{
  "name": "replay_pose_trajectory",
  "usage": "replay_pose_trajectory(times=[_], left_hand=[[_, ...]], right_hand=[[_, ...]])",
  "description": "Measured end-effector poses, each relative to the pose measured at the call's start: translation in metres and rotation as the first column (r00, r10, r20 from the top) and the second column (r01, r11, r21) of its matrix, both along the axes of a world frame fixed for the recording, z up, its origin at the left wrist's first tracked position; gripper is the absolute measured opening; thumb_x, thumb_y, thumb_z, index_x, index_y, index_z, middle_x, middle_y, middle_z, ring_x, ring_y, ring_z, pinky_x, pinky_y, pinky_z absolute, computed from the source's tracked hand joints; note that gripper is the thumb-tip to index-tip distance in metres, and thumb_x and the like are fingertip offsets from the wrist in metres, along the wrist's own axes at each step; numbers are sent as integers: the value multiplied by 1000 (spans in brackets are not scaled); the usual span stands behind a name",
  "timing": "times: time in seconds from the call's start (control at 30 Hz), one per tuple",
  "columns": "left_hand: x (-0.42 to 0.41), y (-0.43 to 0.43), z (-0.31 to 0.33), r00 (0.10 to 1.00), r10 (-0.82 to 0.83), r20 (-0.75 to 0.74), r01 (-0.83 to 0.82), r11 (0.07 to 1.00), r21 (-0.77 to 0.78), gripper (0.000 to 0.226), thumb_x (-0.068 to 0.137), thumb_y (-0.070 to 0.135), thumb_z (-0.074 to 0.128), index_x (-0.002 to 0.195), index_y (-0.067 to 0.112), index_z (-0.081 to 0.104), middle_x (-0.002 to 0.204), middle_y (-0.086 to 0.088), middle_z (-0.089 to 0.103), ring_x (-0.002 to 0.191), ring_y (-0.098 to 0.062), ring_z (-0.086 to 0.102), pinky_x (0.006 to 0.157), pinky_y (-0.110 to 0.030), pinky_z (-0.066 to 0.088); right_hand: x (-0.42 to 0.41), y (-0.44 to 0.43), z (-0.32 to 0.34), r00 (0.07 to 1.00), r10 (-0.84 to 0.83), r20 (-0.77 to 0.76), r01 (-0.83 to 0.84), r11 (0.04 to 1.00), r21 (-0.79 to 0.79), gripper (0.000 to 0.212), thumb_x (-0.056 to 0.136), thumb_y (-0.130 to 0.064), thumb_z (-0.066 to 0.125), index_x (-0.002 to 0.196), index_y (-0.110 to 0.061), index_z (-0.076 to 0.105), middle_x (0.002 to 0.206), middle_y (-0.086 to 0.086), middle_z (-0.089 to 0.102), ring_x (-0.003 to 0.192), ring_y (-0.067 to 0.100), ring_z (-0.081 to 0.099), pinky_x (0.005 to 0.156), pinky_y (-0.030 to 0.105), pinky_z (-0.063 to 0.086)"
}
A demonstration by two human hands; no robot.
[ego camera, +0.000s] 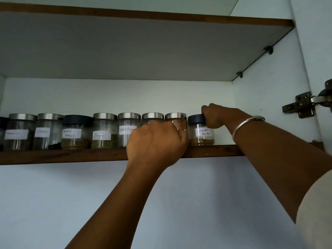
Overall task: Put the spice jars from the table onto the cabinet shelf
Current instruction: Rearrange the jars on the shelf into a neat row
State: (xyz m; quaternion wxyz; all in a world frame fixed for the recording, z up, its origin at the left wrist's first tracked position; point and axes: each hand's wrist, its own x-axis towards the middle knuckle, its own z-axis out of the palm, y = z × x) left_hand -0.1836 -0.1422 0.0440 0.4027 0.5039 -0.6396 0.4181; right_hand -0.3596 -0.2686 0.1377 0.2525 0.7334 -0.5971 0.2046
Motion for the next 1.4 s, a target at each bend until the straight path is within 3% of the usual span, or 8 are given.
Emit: replay_pose_trajectory(times=[0.43, 0.6, 0.67, 0.77, 0.9, 1.0, 1.17, 1.4], left_hand=[[0, -2, 1, 1000, 19, -15, -19, 1000, -9, 41, 90, 44, 29, 65, 19, 50, 55, 1, 40, 53, -17, 44, 48, -23, 28], [0, 2, 1, 999, 25, -48, -25, 1000, 3, 41, 88, 42, 30, 58, 18, 45, 54, 1, 42, 50, -16, 43, 48, -22, 26], [0, 4, 2, 998, 18, -54, -17, 1000, 13, 41, 88, 40, 32, 56, 17, 44, 54, 1, 43, 49, -15, 43, 47, -22, 25], [10, 9, -2, 1000, 20, -24, -19, 999, 38, 41, 90, 39, 29, 59, 18, 45, 53, 2, 42, 48, -15, 43, 47, -22, 25], [66, 25, -11, 996, 81, -29, -80, 995, 54, 44, 93, 41, 20, 60, 19, 40, 51, 3, 41, 47, -14, 43, 49, -21, 33], [121, 41, -16, 989, 132, -73, -130, 991, 33, 46, 92, 41, 19, 62, 19, 46, 50, 2, 44, 47, -20, 49, 49, -24, 38], [187, 59, -20, 981, 188, -50, -189, 982, 0, 42, 92, 38, 23, 63, 21, 49, 48, 5, 42, 48, -19, 47, 44, -21, 24], [268, 71, -22, 984, 167, -54, -169, 985, -36, 50, 90, 41, 15, 69, 20, 56, 55, 3, 51, 52, -19, 53, 49, -24, 34]], right_hand=[[1, 0, -4, 1000, 16, 11, -16, 1000, 1, 39, 86, -7, 54, 122, -3, 40, 119, 20, 45, 87, 27, 50, 72, 34, 43], [10, 9, -10, 1000, -1, 14, 3, 991, -131, 65, 82, 0, 57, 138, -4, 23, 139, 29, 21, 87, 36, 59, 70, 39, 52], [14, 18, -12, 1000, 18, -14, -21, 978, -210, 66, 81, -1, 58, 138, -5, 24, 136, 27, 26, 83, 36, 59, 63, 37, 49], [22, 27, -19, 998, 48, -42, -53, 992, -115, 65, 83, -5, 57, 139, -8, 25, 134, 24, 30, 94, 38, 57, 70, 39, 50], [38, 45, -24, 995, 94, -13, -93, 992, 83, 67, 79, -22, 65, 135, -13, 29, 125, 17, 36, 104, 36, 54, 87, 45, 50], [57, 58, -30, 987, 133, -91, -124, 988, 97, 63, 78, -23, 66, 131, -15, 34, 121, 16, 41, 103, 34, 54, 84, 41, 50], [106, 78, -37, 964, 226, -139, -211, 971, 116, 46, 83, -30, 59, 124, -15, 44, 120, 14, 55, 102, 29, 57, 89, 43, 50], [199, 98, -37, 965, 167, -202, -152, 984, 88, 42, 88, -27, 55, 128, -16, 43, 127, 11, 53, 110, 27, 55, 88, 32, 44]])
